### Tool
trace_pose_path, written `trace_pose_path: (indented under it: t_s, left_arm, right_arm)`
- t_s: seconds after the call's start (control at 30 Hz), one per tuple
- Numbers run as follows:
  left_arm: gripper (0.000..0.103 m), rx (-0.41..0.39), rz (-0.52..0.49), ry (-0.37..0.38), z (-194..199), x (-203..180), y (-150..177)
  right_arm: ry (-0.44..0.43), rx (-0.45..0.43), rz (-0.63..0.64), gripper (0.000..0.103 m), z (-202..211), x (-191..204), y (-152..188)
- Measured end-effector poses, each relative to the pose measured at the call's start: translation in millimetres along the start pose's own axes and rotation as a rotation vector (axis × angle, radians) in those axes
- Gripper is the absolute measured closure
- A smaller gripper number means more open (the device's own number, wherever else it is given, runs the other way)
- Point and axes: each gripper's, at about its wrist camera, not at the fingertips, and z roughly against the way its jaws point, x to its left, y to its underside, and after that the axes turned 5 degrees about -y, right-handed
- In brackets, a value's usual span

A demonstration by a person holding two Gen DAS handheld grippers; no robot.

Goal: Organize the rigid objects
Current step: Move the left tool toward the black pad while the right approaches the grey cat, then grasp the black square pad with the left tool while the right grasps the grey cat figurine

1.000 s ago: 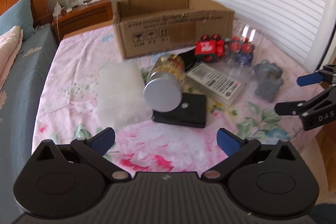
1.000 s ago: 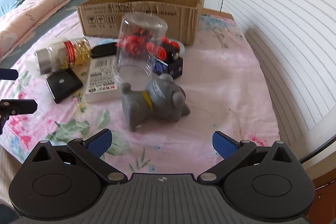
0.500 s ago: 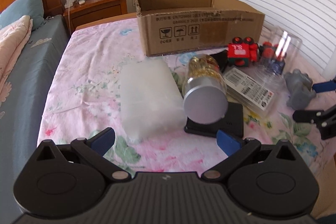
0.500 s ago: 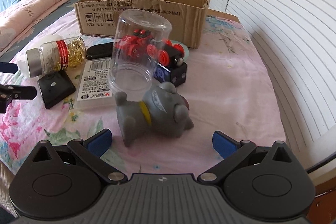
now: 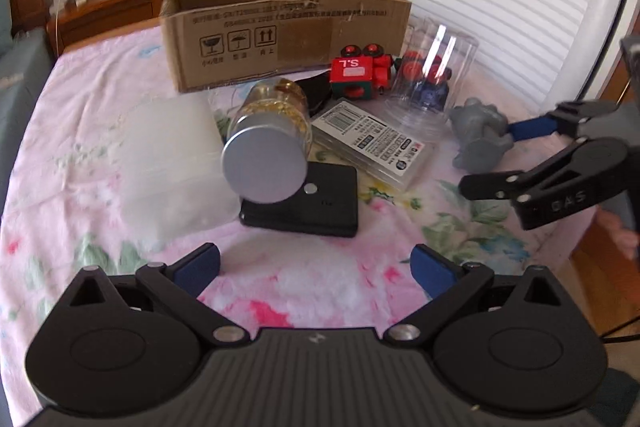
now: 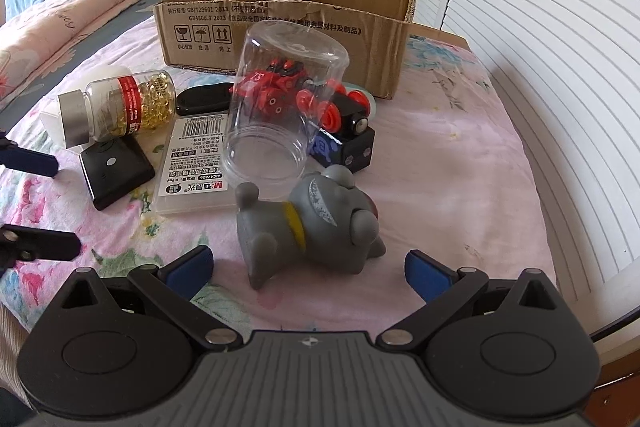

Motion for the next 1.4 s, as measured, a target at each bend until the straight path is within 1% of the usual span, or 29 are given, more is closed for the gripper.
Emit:
trace_pose_path:
  t_s: [0.1,0.3,0.4,0.47,0.53,0.73,0.83,0.9,1.03,1.1,1.17,1.2,1.27,1.3,1.33,1.4]
  left_arm:
    - [0.003,-0.024,-0.050,-0.028,-8,-6,-3]
    - [0.003,-0.062,-0.061,-0.012,-19,-8,-11]
    - [0.014,-0.080,-0.059,-0.017,-18,-10,-12]
    - [0.026,-0.088,-0.046,-0.030,-16,-8,-13]
    - [0.034,-0.093,-0.029,-0.042,-13,-3,-12]
    - [0.034,-0.080,-0.030,-0.037,-6,-3,-7]
    - [0.034,-0.058,-0.035,-0.031,3,-1,1]
    - [0.034,-0.041,-0.037,-0.027,9,0,6]
    - [0.034,-0.025,-0.036,-0.033,14,0,9]
    - [0.031,-0.029,-0.038,-0.042,11,-2,7]
    - [0.023,-0.029,-0.030,-0.044,7,-4,5]
    - [0.022,-0.031,-0.028,-0.049,5,-5,4]
    - [0.022,-0.035,-0.025,-0.050,4,-6,3]
    - [0.022,-0.032,-0.024,-0.049,4,-7,3]
    - [0.024,-0.032,-0.026,-0.049,5,-7,3]
    - [0.033,-0.034,-0.023,-0.052,7,-6,4]
  right_arm:
    - [-0.005,-0.002,-0.007,0.000,0,-2,1]
    - [-0.017,-0.005,-0.001,0.000,0,-5,2]
    - [-0.012,-0.008,0.004,0.000,0,-6,1]
    - [-0.005,-0.013,0.015,0.000,0,-6,0]
    - [-0.006,-0.020,0.027,0.000,0,-5,-1]
    - [-0.023,-0.059,0.073,0.000,-3,-1,-9]
    - [-0.047,-0.056,0.094,0.001,-5,1,-11]
    - [-0.063,-0.032,0.107,0.004,-4,4,-10]
    - [-0.089,-0.024,0.164,0.004,1,10,-4]
    - [-0.085,-0.028,0.176,0.004,-1,8,-6]
    - [-0.092,-0.037,0.170,0.004,-4,3,-10]
    - [-0.104,-0.040,0.161,0.004,-6,0,-12]
    - [-0.122,-0.031,0.143,0.010,-10,-5,-14]
    - [-0.134,-0.032,0.135,0.015,-10,-6,-14]
    - [-0.144,-0.032,0.131,0.020,-8,-6,-14]
    - [-0.139,-0.036,0.139,0.024,-5,-4,-13]
